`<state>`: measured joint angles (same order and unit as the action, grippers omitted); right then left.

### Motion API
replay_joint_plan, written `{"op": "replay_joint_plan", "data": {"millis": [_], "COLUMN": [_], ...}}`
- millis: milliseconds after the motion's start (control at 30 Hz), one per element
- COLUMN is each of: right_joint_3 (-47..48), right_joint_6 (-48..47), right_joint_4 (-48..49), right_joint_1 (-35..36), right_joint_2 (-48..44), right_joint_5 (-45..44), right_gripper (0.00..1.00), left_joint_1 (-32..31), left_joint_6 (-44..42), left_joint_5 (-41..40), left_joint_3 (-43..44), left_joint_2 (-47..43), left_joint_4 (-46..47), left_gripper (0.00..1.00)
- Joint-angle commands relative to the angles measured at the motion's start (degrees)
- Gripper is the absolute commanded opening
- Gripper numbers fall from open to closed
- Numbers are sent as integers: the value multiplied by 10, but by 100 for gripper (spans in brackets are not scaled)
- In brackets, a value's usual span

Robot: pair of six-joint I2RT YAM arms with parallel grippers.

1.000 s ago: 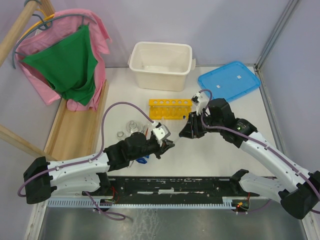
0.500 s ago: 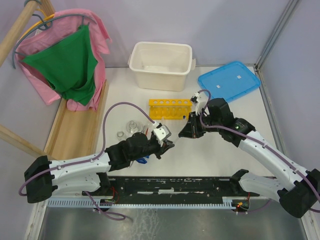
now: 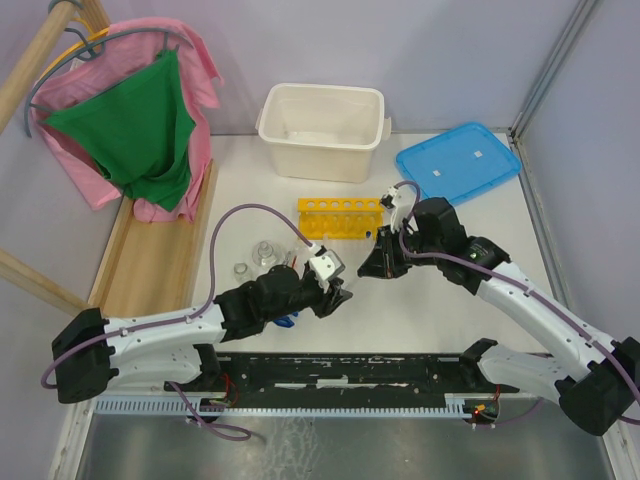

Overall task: Organize the chemistry lab equipment
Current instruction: Insert the test tube into the slot of the test tube rack.

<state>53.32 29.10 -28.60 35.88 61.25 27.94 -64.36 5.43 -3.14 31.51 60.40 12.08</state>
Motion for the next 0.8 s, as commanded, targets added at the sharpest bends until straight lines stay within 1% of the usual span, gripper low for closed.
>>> {"op": "replay_joint_plan", "data": {"millis": [0, 67, 200, 433, 533, 600, 667, 767], "right_joint_3": [15, 23, 42, 78, 96, 108, 117, 140], "right_joint_6": [-13, -23, -49, -81, -89, -93, -94, -97], "right_joint_4": [0, -12, -29, -39, -28, -12, 9, 28], "right_joint_1": [2, 2, 2, 2, 2, 2, 2, 3], "right_joint_2": [-2, 5, 31, 72, 94, 112, 133, 174], "right_joint_5": [-31, -67, -148, -232, -256, -269, -276, -261], "right_gripper": [1, 1, 1, 1, 1, 1, 1, 1], "left_joint_1": [0, 0, 1, 23, 49, 76, 115, 160], "left_joint_6": [12, 13, 27, 59, 80, 94, 105, 111], "left_joint_5": [-24, -42, -89, -142, -156, -151, -131, -91], "left_joint_3": [14, 15, 9, -1, -2, 2, 14, 33], "left_joint_2": [-7, -9, -22, -67, -81, -80, -71, -47], "left_joint_4": [7, -4, -20, -49, -65, -81, -101, -121], "left_gripper": [48, 51, 51, 51, 52, 54, 54, 54]}}
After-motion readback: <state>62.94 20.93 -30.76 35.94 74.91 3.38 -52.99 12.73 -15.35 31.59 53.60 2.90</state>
